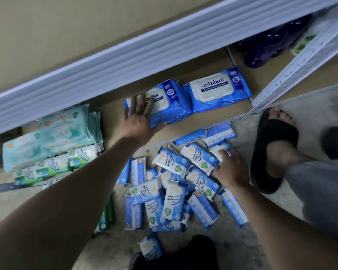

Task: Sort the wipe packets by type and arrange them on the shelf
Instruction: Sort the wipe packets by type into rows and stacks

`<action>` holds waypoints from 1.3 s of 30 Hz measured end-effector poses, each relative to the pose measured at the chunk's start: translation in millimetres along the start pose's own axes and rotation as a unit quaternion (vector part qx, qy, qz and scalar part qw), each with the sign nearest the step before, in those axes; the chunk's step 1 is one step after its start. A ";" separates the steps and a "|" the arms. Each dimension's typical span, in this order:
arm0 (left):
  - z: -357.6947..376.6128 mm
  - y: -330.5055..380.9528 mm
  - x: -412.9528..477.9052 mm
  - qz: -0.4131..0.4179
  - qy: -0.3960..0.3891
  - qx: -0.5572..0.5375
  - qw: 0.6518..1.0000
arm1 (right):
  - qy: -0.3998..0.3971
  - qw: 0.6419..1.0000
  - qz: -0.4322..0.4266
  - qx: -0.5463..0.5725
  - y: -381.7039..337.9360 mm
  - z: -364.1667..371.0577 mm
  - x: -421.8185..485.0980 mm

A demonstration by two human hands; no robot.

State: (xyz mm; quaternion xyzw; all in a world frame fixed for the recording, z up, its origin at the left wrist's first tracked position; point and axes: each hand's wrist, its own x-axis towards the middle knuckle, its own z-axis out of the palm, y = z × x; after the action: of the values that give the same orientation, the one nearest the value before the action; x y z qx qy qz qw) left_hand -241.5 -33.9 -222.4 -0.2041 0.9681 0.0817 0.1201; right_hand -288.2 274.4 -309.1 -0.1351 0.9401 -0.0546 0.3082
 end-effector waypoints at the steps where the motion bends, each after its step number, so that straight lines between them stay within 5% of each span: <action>1: 3.7 4.3 -9.5 0.018 0.030 -0.006 0.999 | 0.002 1.000 0.004 0.007 -1.2 -0.9 1.8; 5: 32.0 22.6 -44.9 0.139 0.180 0.009 0.974 | 0.027 0.996 0.020 0.079 -1.7 -2.4 12.0; 7: 49.1 32.7 -55.5 0.167 0.191 0.025 0.967 | 0.059 0.991 0.038 0.113 1.7 -2.5 12.6; 13: 80.1 59.9 -54.3 0.078 0.052 -0.058 0.994 | 0.077 0.984 0.080 0.139 14.0 5.5 8.6; 23: 93.5 77.1 -30.6 0.086 -0.017 0.060 0.994 | 0.018 0.960 0.114 0.256 22.9 6.0 13.7; 29: 89.0 76.3 -37.3 0.001 -0.016 -0.082 0.996 | 0.006 0.934 0.153 0.322 13.6 2.5 12.5; 34: 71.3 70.5 -48.6 -0.139 -0.061 -0.309 0.939 | 0.008 0.896 0.196 0.398 4.2 -4.5 8.4; 39: 60.8 62.5 -58.1 -0.252 -0.088 -0.514 0.815 | -0.007 0.831 0.248 0.498 -1.3 -9.4 8.3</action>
State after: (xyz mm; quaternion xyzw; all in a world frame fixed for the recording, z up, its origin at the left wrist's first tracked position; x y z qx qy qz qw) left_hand -203.8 56.9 -258.3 -0.4650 0.6851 0.5519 0.0992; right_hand -299.9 270.9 -306.0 0.2738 0.7851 -0.4363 0.3439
